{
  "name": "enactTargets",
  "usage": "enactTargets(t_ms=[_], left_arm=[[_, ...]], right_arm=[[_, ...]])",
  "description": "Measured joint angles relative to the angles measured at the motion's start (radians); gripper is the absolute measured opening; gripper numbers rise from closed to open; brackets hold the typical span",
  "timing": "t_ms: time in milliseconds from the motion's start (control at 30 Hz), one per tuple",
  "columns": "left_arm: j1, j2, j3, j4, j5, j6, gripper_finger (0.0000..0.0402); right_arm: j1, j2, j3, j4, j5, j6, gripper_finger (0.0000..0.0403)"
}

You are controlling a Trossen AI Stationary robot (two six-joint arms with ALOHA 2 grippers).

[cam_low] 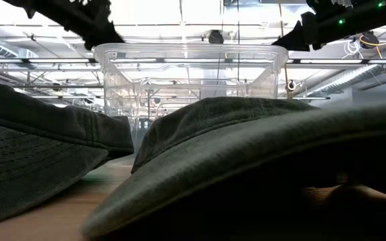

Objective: Pick & Place hat
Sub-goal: Put the top brown cap into the green bin

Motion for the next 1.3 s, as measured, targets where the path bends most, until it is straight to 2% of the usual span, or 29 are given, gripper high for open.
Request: enactTargets(t_ms=[267, 533, 733, 900, 1067, 1200, 1300], left_arm=[[0.111, 0.095, 0.000, -0.084, -0.108, -0.058, 0.0159], [0.198, 0.208, 0.000, -0.165, -0.164, -0.098, 0.0159], [0.266, 0.296, 0.000, -0.167, -0.176, -0.072, 0.0159], [0.296, 0.346, 0.000, -0.152, -0.266, 0.033, 0.0159], [0.292, 0.373, 0.000, -0.138, -0.239, 0.047, 0.0159], [0.290, 0.385, 0.000, -0.139, -0.146, 0.017, 0.0159], [0.292, 0.399, 0.000, -0.154, -0.119, 0.001, 0.0159]], right_arm=[[0.000, 0.000, 0.000, 0.000, -0.002, -0.001, 0.0157], [0.000, 0.000, 0.000, 0.000, -0.002, -0.003, 0.0157], [0.000, 0.001, -0.001, 0.016, -0.002, -0.018, 0.0157], [0.000, 0.000, -0.001, 0.120, -0.001, -0.132, 0.0157], [0.000, 0.000, -0.001, 0.159, 0.000, -0.183, 0.0157], [0.000, 0.000, -0.001, 0.158, 0.000, -0.191, 0.0157], [0.000, 0.000, -0.001, 0.158, 0.000, -0.190, 0.0157]])
